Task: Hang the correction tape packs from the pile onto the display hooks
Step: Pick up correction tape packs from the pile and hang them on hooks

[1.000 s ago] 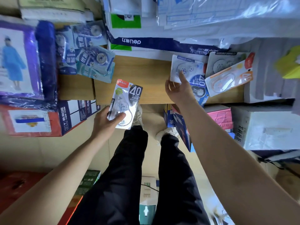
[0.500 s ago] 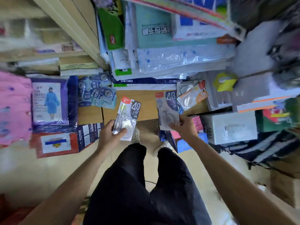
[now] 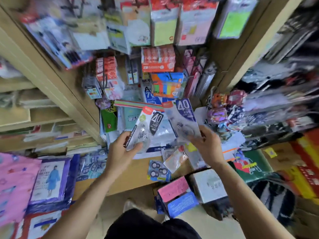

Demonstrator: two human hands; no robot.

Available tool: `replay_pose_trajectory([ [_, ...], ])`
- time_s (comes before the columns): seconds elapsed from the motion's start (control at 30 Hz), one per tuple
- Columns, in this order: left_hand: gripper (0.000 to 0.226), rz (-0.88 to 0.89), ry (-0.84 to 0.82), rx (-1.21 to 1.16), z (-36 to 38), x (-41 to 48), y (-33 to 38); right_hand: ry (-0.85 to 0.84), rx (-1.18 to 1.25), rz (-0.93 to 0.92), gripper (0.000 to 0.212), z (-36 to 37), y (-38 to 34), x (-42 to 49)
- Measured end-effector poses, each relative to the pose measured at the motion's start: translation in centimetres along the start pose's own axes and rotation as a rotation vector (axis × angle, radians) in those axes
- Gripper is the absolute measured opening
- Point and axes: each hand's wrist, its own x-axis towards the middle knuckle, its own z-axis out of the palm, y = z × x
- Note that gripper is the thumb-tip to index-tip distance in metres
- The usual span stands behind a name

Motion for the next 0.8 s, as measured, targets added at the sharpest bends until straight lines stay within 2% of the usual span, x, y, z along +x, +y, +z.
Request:
replay_pose_trajectory([
  [0.07, 0.024, 0.083, 0.018, -0.029, 0.2, 0.8, 3.5, 0.055, 0.031, -0.083, 0.009, -2.8, -2.1, 1.2],
  [0.17, 0.026, 0.193, 0.067, -0.053, 0.1, 2.2, 8.1, 0.147, 0.117, -0.204, 0.021, -6.5, -5.5, 3.0],
  [0.3, 0.061, 0.285, 0.160, -0.116, -0.8, 4.5, 14.4, 0.216, 0.201, -0.349, 0.022, -10.2, -9.9, 5.8],
  [0.33, 0.063, 0.323, 0.181, -0.132, -1.2, 5.3, 16.3, 0.241, 0.198, -0.395, 0.022, -11.1, -11.2, 6.6],
  [0.47, 0.028, 0.508, 0.233, -0.162, -3.2, 8.5, 24.3, 0.299, 0.267, -0.497, 0.022, -14.1, -16.2, 9.4],
  [0.7, 0.028, 0.816, 0.407, -0.185, -8.1, 14.8, 35.8, 0.422, 0.245, -0.619, 0.024, -19.8, -26.3, 13.4],
  [0.8, 0.028, 0.913, 0.450, -0.161, -10.2, 17.2, 39.3, 0.476, 0.277, -0.617, 0.023, -22.0, -29.9, 15.5],
])
